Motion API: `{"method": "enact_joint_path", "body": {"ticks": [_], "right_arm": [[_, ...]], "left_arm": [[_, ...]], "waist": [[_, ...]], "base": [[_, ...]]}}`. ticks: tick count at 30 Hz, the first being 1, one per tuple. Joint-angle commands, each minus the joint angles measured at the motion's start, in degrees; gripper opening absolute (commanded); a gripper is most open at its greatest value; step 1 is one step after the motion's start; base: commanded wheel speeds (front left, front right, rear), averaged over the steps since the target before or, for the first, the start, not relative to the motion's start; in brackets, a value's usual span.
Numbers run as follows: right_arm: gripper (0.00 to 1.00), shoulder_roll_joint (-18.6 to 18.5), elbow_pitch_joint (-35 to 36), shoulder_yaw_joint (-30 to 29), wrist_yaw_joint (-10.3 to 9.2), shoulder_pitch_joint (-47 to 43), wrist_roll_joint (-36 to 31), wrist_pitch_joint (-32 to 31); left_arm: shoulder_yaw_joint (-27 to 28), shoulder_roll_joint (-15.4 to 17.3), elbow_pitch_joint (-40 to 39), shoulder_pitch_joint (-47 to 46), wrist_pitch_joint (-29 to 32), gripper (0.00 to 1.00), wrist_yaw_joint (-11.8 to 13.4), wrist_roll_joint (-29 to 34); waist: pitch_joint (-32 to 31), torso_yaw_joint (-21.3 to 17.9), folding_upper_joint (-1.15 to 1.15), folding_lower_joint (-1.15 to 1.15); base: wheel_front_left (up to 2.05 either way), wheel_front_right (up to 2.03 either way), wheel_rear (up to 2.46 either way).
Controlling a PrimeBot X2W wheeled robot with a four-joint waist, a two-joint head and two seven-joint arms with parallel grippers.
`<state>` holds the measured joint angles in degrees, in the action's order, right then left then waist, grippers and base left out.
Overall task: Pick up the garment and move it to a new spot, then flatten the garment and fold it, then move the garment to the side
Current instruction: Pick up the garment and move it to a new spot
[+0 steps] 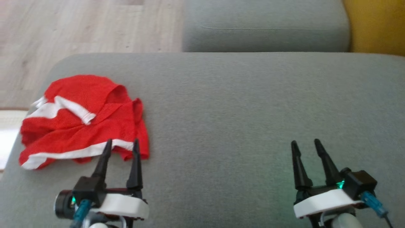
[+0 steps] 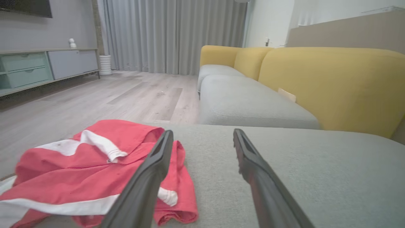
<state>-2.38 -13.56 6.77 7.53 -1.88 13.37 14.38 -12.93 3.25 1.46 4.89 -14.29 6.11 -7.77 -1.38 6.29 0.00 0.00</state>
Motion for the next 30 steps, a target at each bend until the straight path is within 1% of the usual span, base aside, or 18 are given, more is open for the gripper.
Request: {"method": "enact_joint_path", "body": {"ticks": [1,6,17,18,25,30], "right_arm": [[1.00,-0.50,2.15,1.82,-0.04,1.94,0.58,0.62],[1.00,-0.50,2.13,3.81,-0.04,2.03,1.44,0.62],[1.00,-0.50,1.66,7.25,-0.04,2.35,2.44,0.62],[1.00,-0.50,1.66,7.25,-0.04,2.35,2.44,0.62],[1.00,-0.50,1.55,8.30,-0.04,2.61,3.19,0.62],[1.00,-0.50,1.34,8.81,-0.04,2.67,3.25,0.62]], "left_arm": [[2.36,-0.36,-2.11,-1.13,-0.71,1.00,0.24,0.07],[3.80,-0.36,-2.38,-1.00,-0.71,1.00,-0.41,0.50],[5.19,-0.37,-3.32,-1.31,-0.71,1.00,-0.84,0.74],[5.19,-0.37,-3.32,-1.31,-0.71,1.00,-0.84,0.74],[5.92,-0.37,-3.09,-1.41,-0.71,1.00,-1.39,1.10],[6.42,-0.37,-3.06,-1.33,-0.71,1.00,-1.59,1.54]], "waist": [[-0.09,2.08,0.00,0.00],[-0.26,6.54,0.00,0.00],[-0.43,15.17,0.00,0.00],[-0.43,15.17,0.00,0.00],[-0.15,18.81,0.00,0.00],[0.21,19.15,0.00,0.00]], "base": [[0.00,0.00,0.00],[0.00,0.00,0.00],[0.00,0.00,0.00],[0.00,0.00,0.00],[0.00,0.00,0.00],[0.00,0.00,0.00]]}}
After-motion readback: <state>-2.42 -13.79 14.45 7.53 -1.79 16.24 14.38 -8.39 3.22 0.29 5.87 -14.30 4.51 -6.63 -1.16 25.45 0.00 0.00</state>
